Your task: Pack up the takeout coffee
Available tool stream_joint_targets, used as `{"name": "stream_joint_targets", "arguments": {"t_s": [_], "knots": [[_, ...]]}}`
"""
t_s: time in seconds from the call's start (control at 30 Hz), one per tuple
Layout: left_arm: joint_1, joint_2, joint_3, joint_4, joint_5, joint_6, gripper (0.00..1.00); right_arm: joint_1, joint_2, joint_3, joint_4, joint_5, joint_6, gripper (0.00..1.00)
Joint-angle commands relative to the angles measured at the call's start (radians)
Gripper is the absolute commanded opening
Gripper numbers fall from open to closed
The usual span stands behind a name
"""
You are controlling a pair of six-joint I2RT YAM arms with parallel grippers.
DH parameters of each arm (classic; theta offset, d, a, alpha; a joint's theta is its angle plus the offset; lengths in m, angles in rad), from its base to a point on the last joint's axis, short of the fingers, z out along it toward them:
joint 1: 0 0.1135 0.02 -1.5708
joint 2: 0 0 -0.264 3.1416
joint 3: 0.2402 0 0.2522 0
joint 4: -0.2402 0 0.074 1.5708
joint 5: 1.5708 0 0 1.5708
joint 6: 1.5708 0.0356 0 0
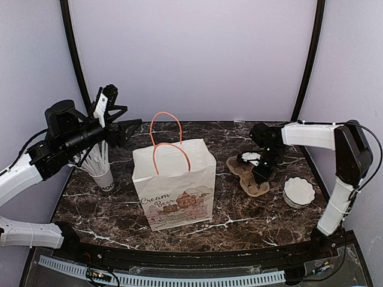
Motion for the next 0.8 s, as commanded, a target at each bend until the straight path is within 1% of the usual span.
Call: {"name": "stream_joint_targets", "arguments": {"t_s": [0.0, 0.07, 0.2, 0.23, 0.3, 0.37, 0.77], "knots": [[0.004, -0.055, 0.0, 0.081, -0.064, -0.008, 0.76, -0.045, 0.017, 0.07, -0.023, 0.078, 0.049, 0.12], [0.004, -0.063, -0.002, 0.081, -0.066, -0.011, 0.76, -0.048, 0.012, 0.087, -0.032, 0.074, 0.055, 0.12], [0.004, -0.068, -0.004, 0.081, -0.065, -0.011, 0.76, -0.049, -0.008, 0.126, -0.064, -0.035, 0.036, 0.14], [0.005, -0.068, -0.004, 0.081, -0.068, -0.011, 0.76, -0.049, -0.01, 0.134, -0.068, -0.065, 0.032, 0.16], [0.004, -0.065, -0.005, 0.081, -0.071, -0.01, 0.77, -0.048, -0.011, 0.145, -0.066, -0.111, 0.03, 0.25], [0.004, -0.063, -0.005, 0.081, -0.069, -0.01, 0.77, -0.047, 0.003, 0.161, -0.066, -0.13, 0.041, 0.3], [0.005, -0.044, -0.007, 0.076, -0.089, -0.001, 0.78, -0.044, 0.089, 0.203, -0.057, -0.139, 0.088, 0.48]]}}
